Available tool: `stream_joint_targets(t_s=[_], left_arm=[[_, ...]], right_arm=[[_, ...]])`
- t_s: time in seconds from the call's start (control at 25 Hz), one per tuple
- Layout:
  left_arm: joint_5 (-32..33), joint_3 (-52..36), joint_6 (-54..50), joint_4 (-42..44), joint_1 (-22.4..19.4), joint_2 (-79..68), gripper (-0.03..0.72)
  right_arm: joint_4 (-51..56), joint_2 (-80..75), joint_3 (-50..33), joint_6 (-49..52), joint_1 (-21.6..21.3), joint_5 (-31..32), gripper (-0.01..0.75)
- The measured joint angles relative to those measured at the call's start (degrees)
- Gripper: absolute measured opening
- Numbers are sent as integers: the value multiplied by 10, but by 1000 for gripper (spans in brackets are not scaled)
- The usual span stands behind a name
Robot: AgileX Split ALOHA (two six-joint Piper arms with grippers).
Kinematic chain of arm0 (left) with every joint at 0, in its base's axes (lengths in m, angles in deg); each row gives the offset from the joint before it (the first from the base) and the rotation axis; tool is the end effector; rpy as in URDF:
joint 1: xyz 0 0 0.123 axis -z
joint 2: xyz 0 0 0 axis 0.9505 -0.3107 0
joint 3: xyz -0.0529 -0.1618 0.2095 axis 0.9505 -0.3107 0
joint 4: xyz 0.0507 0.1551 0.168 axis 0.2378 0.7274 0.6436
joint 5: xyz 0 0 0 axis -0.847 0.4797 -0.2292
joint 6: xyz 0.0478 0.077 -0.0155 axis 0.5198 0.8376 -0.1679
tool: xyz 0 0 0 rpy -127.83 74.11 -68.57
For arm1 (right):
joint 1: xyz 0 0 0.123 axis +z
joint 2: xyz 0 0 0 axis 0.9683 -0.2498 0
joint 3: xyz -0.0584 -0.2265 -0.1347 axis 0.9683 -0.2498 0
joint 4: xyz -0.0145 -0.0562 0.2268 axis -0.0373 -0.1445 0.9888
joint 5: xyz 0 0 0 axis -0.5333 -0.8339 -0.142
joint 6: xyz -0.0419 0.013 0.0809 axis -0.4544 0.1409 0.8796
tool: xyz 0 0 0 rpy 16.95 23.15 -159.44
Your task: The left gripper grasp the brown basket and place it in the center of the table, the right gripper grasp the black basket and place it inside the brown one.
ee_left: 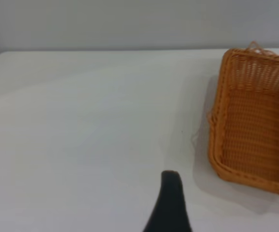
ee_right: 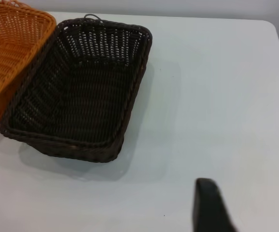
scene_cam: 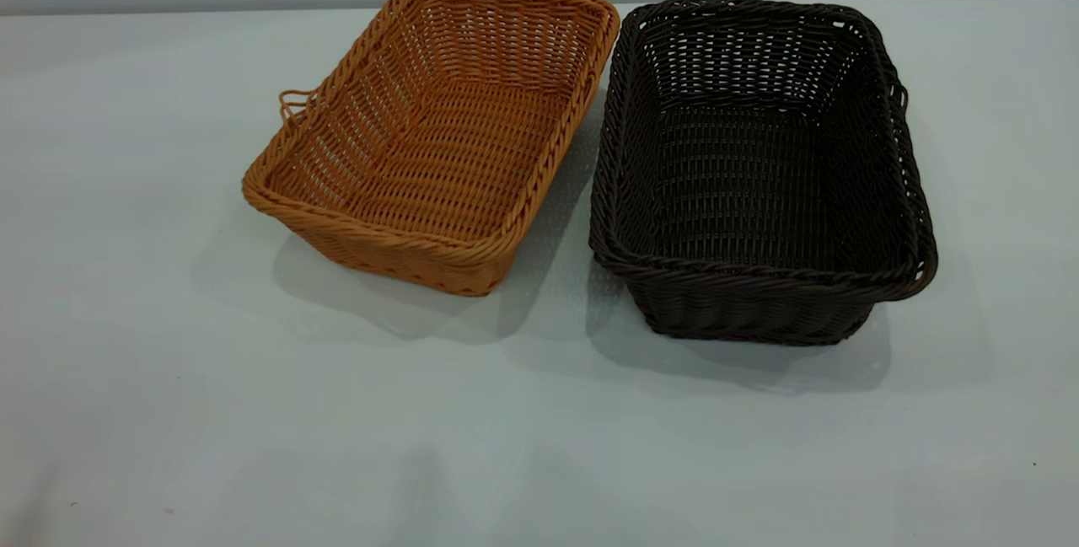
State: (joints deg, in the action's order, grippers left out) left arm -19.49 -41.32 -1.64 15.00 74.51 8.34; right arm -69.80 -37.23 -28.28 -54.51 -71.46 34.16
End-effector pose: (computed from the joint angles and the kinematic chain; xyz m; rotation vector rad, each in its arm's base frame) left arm 0.1128 -0.0072 0.3192 0.0087 2.0033 -0.0843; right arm -0.0069 0.0028 0.2566 -0.1307 2.1087 0.0602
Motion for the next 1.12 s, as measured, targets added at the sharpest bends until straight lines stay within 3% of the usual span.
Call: stream_joint_targets(t_s=[0.24,0.36,0.8,1.12], left_arm=[[-129,44,20,-10,30,-241,570],[-172,97,32,-10,63,-356,570],[-198,325,60,-11,104,-757,570],[-199,456,74,-11,129,-924,570]], right_arm=[[-45,-6,0,51,0,-1,604],[-65,-32,5,82,0,-6,671],[-72,-211,34,104,0,-83,622],[-67,-370,34,131,0,-142,606]])
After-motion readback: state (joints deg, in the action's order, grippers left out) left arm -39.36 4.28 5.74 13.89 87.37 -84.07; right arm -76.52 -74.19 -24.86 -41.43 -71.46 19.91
